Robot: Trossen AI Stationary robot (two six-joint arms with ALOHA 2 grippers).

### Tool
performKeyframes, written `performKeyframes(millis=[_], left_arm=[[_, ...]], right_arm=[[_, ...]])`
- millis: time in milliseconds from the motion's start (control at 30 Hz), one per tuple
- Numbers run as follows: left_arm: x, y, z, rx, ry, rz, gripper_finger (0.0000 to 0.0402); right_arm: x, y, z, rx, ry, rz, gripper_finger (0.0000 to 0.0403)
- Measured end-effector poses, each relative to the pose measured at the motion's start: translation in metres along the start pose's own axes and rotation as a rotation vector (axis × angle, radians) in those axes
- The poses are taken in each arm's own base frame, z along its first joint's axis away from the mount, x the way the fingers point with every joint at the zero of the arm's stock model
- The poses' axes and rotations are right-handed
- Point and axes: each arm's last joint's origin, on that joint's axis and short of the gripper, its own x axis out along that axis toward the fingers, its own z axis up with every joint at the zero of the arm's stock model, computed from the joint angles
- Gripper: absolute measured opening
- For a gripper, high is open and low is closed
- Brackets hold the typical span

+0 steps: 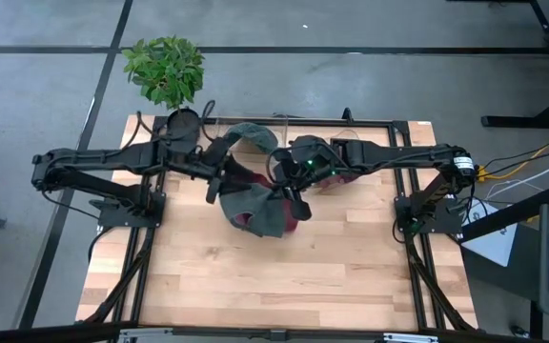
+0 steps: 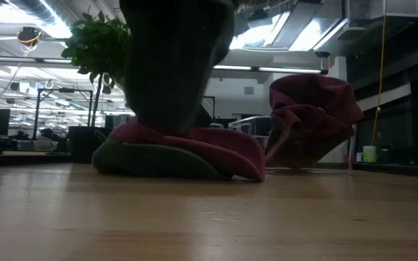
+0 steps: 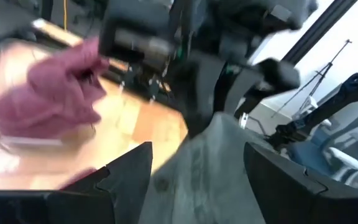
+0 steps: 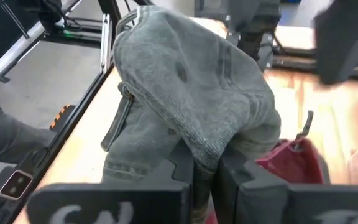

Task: Pick & Place hat
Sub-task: Put the bottom black cap into the left transparent bin

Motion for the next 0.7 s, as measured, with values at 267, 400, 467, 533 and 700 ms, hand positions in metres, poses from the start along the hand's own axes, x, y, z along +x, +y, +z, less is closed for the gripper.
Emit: performKeyframes(millis=[267, 400, 467, 533, 700], left_arm=[[0.003, -0.002, 0.013, 0.118, -0.007, 0.000, 0.0249], [0.014, 0.000, 0.012, 0.109, 0.033, -0.032, 0.0249], [0.019, 0.001, 0.011, 0.098, 0.053, -0.043, 0.0249], [0.025, 0.004, 0.008, 0.088, 0.080, -0.050, 0.0249], [0.035, 0.007, 0.003, 0.040, 0.146, -0.138, 0.0249]], right_arm=[[0.000, 0.002, 0.000, 0.002, -0.006, 0.053, 0.0030], [0.000, 0.002, 0.001, -0.016, -0.015, 0.060, 0.0026], [0.000, 0.002, 0.002, -0.020, -0.031, 0.083, 0.0026], [0.000, 0.002, 0.004, -0.026, -0.051, 0.097, 0.0029], [0.000, 0.004, 0.007, -0.036, -0.074, 0.101, 0.0027]])
